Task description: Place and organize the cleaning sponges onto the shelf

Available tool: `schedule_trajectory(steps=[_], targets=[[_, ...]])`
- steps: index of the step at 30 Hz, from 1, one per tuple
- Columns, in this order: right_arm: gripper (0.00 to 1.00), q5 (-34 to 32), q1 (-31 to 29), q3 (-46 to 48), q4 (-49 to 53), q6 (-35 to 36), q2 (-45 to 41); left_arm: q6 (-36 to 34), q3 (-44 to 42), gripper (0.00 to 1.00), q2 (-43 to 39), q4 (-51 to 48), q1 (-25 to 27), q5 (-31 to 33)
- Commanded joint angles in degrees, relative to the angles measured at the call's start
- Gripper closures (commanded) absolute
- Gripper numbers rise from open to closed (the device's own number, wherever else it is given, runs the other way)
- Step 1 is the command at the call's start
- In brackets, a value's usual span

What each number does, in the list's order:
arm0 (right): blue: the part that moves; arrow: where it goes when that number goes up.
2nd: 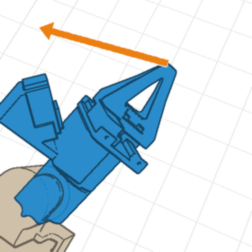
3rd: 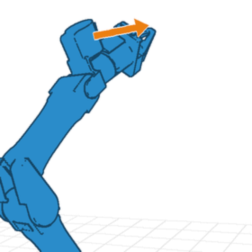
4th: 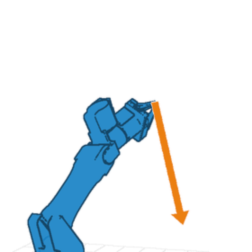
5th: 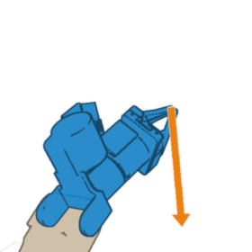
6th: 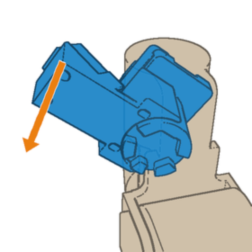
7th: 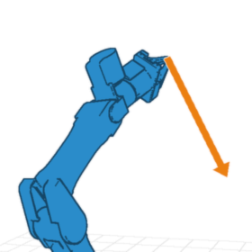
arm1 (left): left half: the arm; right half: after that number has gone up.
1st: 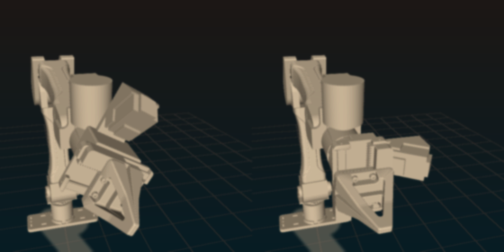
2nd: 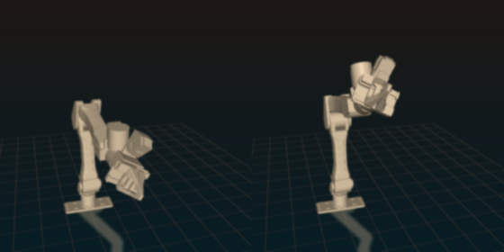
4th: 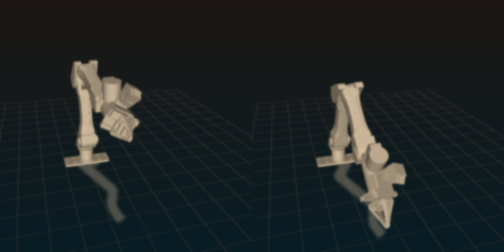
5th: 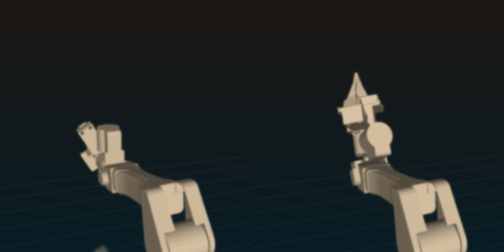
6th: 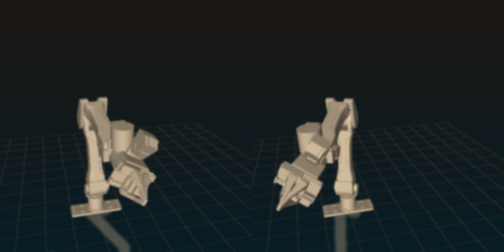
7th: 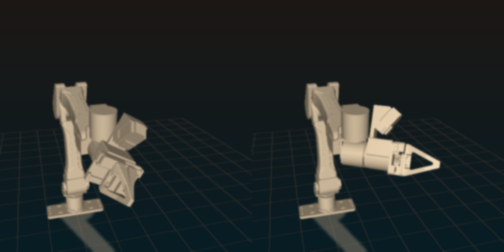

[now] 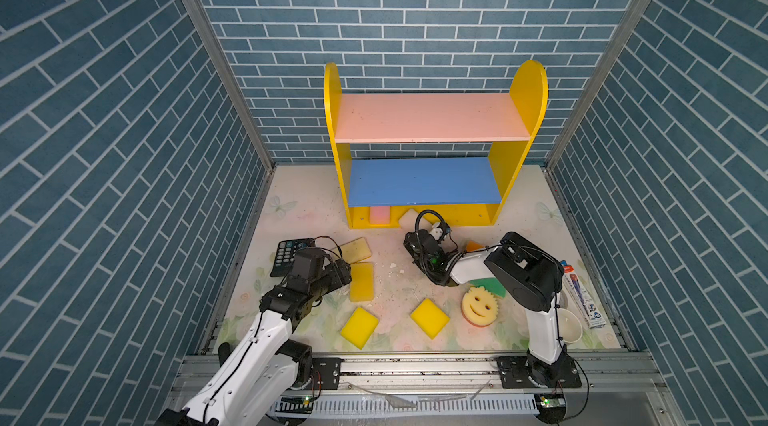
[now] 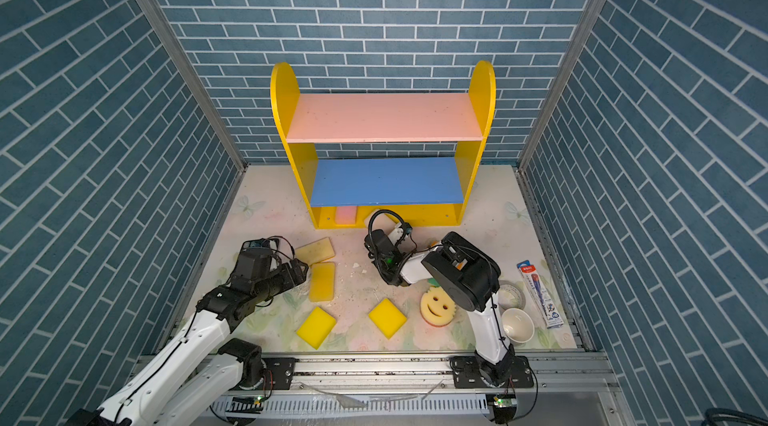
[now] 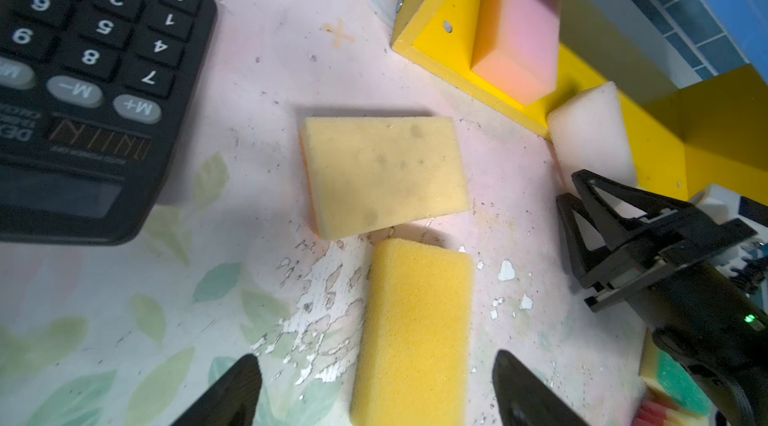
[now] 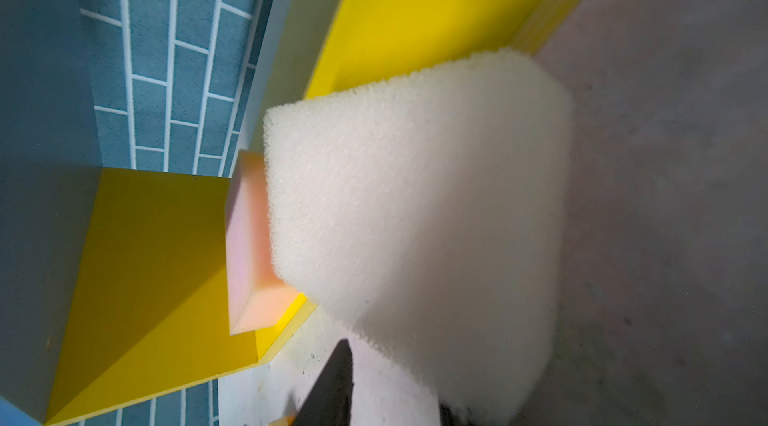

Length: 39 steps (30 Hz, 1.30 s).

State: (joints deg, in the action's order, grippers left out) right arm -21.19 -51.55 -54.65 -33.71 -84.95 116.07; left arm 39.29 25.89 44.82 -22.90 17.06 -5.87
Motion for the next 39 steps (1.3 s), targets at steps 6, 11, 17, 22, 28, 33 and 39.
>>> schedule_trajectory(steps=[6,11,17,22,28,33,39], targets=[[0.64,-4.74,0.26,-3.85,-3.57,3.12,2.72,-1.51,1.53,0.21,4.3,8.01,-0.4,-7.14],[0.69,-5.8,0.37,-7.82,-2.4,5.13,3.41,-0.81,1.05,0.34,7.13,11.88,-0.36,-9.84],[0.62,-6.17,0.6,-6.49,-3.77,5.85,1.82,0.54,0.92,0.43,10.27,16.22,-0.27,-11.81],[0.62,-4.87,0.62,0.26,-6.46,6.58,-3.09,1.86,1.85,0.47,13.33,20.34,0.2,-12.98],[0.67,-1.75,0.75,11.43,-3.46,11.96,-13.66,1.93,4.3,0.58,17.01,22.44,3.43,-11.64],[0.67,2.61,3.7,18.31,-0.98,16.35,-19.67,2.61,5.03,0.49,19.49,24.54,6.9,-9.4],[0.65,23.61,14.2,16.93,-6.14,19.82,-14.77,2.37,8.01,0.57,23.66,25.48,12.03,-6.73]])
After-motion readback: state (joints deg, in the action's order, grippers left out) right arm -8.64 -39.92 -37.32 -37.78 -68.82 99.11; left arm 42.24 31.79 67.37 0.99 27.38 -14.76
